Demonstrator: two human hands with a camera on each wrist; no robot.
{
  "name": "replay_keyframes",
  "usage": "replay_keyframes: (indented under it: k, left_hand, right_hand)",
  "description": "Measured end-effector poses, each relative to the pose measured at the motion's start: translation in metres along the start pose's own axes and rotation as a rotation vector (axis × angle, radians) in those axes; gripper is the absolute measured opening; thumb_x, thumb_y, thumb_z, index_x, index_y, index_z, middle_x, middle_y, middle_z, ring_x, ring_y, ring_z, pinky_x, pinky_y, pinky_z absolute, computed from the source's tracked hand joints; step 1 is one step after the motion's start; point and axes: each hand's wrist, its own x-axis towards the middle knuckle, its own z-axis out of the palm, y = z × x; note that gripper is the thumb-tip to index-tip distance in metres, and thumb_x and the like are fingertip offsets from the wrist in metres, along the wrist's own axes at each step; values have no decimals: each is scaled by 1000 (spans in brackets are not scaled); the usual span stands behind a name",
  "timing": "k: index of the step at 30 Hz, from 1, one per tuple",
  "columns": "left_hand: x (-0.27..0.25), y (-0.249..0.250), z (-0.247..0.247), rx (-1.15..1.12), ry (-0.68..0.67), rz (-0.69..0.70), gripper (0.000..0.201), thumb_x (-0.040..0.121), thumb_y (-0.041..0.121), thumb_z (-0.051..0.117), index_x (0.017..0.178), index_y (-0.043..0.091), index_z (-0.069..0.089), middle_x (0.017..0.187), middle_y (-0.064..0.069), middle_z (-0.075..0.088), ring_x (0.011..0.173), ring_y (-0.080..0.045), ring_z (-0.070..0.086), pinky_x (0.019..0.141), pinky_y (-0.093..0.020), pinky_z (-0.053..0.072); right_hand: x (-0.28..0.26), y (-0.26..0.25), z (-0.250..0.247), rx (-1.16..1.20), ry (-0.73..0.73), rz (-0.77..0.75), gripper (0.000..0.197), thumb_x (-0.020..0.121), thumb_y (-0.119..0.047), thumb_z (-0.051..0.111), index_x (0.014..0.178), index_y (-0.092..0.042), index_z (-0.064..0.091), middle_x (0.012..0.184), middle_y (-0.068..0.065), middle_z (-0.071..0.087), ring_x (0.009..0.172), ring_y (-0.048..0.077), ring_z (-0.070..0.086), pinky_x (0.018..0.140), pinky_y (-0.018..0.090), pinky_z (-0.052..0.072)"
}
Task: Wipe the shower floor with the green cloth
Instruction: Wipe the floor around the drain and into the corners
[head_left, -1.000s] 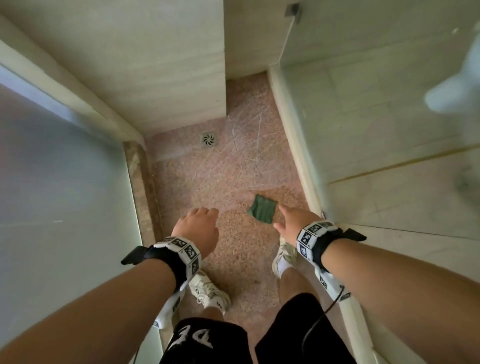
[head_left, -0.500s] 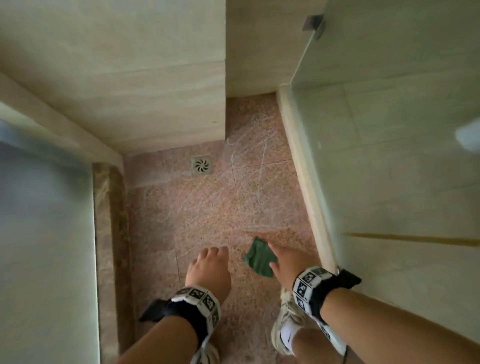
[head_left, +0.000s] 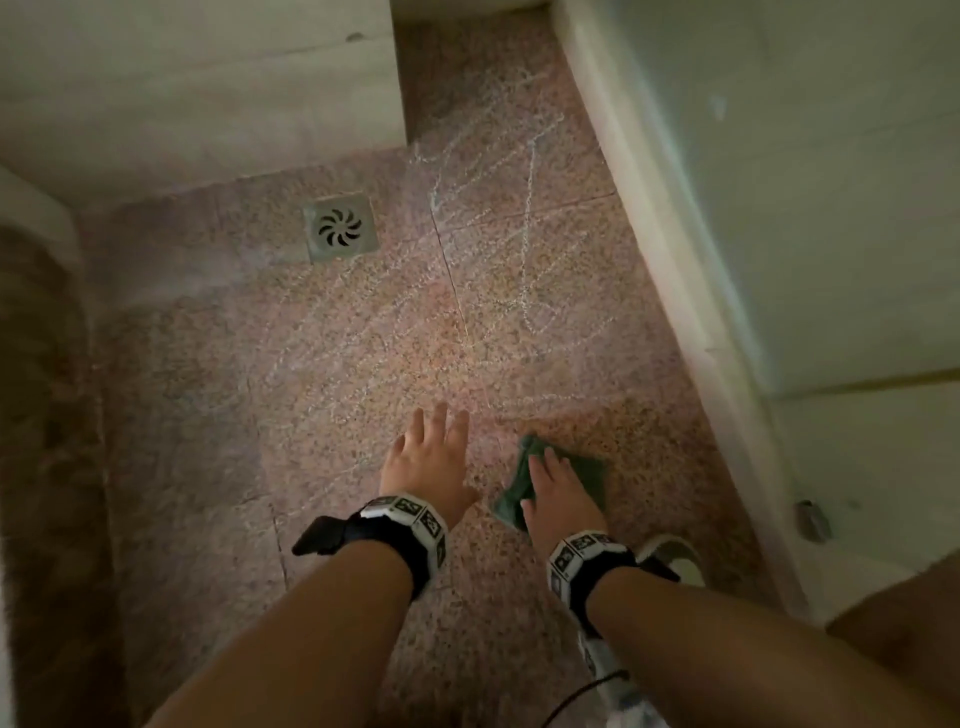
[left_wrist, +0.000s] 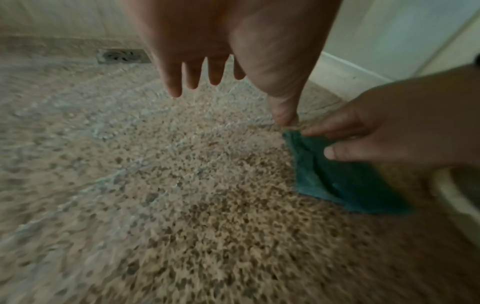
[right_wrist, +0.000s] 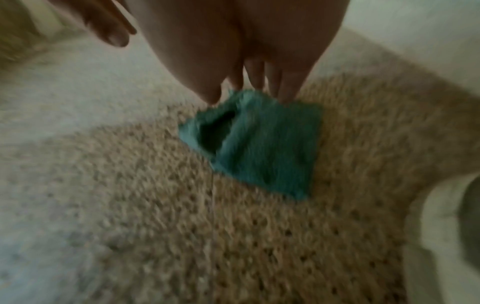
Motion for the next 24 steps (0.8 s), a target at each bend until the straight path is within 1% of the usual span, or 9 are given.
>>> replay_keyframes:
  k: [3, 6, 8, 11, 16, 18, 20, 21, 24]
  left_hand:
    - [30, -13, 22, 9, 24, 25, 114, 85, 63, 61, 153, 22, -21, 163, -3, -19, 150, -30, -12, 120, -46, 10]
    - [35, -24, 36, 3, 37, -27, 119, 80, 69, 61, 154, 22, -19, 163, -4, -18, 150, -32, -13, 120, -47, 6]
    - [23, -21, 42, -33, 14, -81, 120, 81, 68, 62, 153, 20, -20, 162, -6, -21, 149, -33, -15, 120, -48, 4]
    - [13, -11, 58, -15, 34, -64, 117, 84, 62, 62, 152, 19, -23, 160, -7, -26, 148, -33, -18, 121, -48, 2]
    - [27, 7, 74, -40, 46, -69, 119, 85, 56, 66, 151, 21, -27, 160, -7, -28, 148, -34, -19, 121, -47, 1]
    - [32, 13, 69, -34, 97, -68, 116, 86, 53, 66, 152, 22, -24, 160, -6, -27, 148, -34, -17, 121, -48, 3]
    - [35, 13, 66, -3, 144, -63, 113, 88, 49, 66, 152, 22, -23, 159, -6, -28, 148, -33, -17, 122, -49, 5]
    - [35, 11, 66, 4, 144, -66, 114, 87, 51, 65, 151, 23, -24, 159, -7, -29, 148, -34, -17, 121, -49, 5]
    - [39, -3, 73, -23, 120, -84, 119, 80, 72, 58, 153, 22, -22, 160, -6, -27, 148, -32, -18, 120, -51, 3]
  right_hand:
    - [16, -1, 34, 53, 183, -8, 64, 106, -37, 27, 156, -15, -6, 163, 4, -14, 150, 26, -10, 123, 36, 4]
    - [18, -5, 48, 127, 310, -3, 63, 105, -38, 27, 157, -15, -2, 164, 5, -10, 150, 26, -10, 123, 36, 0]
    - [18, -6, 47, 144, 328, -5, 64, 105, -38, 28, 157, -14, -1, 164, 5, -8, 150, 26, -9, 123, 36, 1]
    - [23, -2, 53, 161, 355, 5, 68, 104, -40, 31, 156, -12, -3, 163, 6, -10, 150, 25, -10, 123, 37, 2]
    - [35, -3, 70, 228, 437, 41, 71, 102, -41, 37, 156, -14, -1, 164, 4, -8, 150, 23, -10, 123, 40, 4]
    - [32, -1, 70, 262, 454, 45, 74, 101, -44, 39, 156, -15, -1, 163, 3, -8, 150, 22, -9, 123, 41, 5]
    - [27, 7, 72, 285, 430, 58, 74, 101, -47, 36, 156, -16, -3, 163, 0, -11, 150, 20, -12, 123, 38, 1]
    - [24, 10, 74, 290, 419, 61, 74, 101, -48, 35, 156, -16, -3, 163, 0, -12, 150, 20, -13, 123, 38, 2]
    - [26, 10, 82, 284, 421, 71, 73, 101, -48, 33, 156, -16, -4, 163, 2, -11, 149, 22, -14, 123, 39, 1]
